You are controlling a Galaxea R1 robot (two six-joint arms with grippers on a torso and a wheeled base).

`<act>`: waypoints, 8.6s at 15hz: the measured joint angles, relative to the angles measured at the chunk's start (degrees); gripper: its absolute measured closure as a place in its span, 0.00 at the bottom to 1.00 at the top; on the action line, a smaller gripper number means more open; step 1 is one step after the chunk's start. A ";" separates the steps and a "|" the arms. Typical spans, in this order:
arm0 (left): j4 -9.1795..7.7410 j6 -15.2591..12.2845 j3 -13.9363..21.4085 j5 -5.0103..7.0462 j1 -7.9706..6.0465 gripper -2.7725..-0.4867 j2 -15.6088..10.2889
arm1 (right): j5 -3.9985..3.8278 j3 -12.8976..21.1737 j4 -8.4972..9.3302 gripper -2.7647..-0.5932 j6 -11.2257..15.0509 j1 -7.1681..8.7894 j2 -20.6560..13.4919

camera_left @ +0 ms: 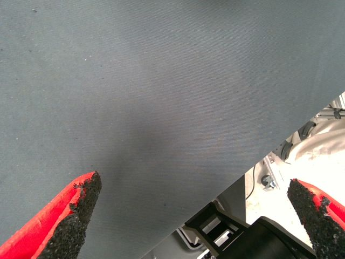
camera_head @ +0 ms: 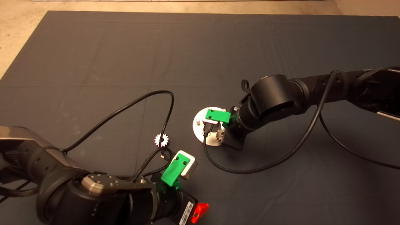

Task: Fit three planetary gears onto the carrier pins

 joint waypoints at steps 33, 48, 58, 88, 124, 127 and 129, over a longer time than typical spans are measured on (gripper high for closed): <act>0.02 0.00 0.00 0.00 0.00 0.12 -0.34 | 0.15 -1.81 0.20 0.67 -0.06 -0.95 0.18; 0.04 0.00 0.00 0.00 0.01 0.12 -0.37 | 0.34 -1.78 0.20 0.26 -0.04 -0.93 -0.15; 0.11 0.00 0.00 0.00 0.00 0.12 -0.37 | 6.35 0.88 0.20 0.26 0.05 1.56 -6.35; 0.80 0.00 0.00 0.00 0.01 0.12 -0.37 | 10.40 -16.24 0.17 0.26 -2.23 4.40 -12.71; 0.80 0.00 0.00 0.00 0.00 0.12 -0.37 | 13.68 -17.19 0.21 0.49 -2.60 2.24 -12.19; 0.80 0.00 0.00 0.00 0.00 0.12 -0.37 | 13.68 -17.19 0.21 0.56 -2.60 2.24 -12.19; 0.80 0.00 0.00 0.00 0.01 0.12 -0.37 | 13.76 -17.41 0.21 0.62 -2.60 2.24 -12.15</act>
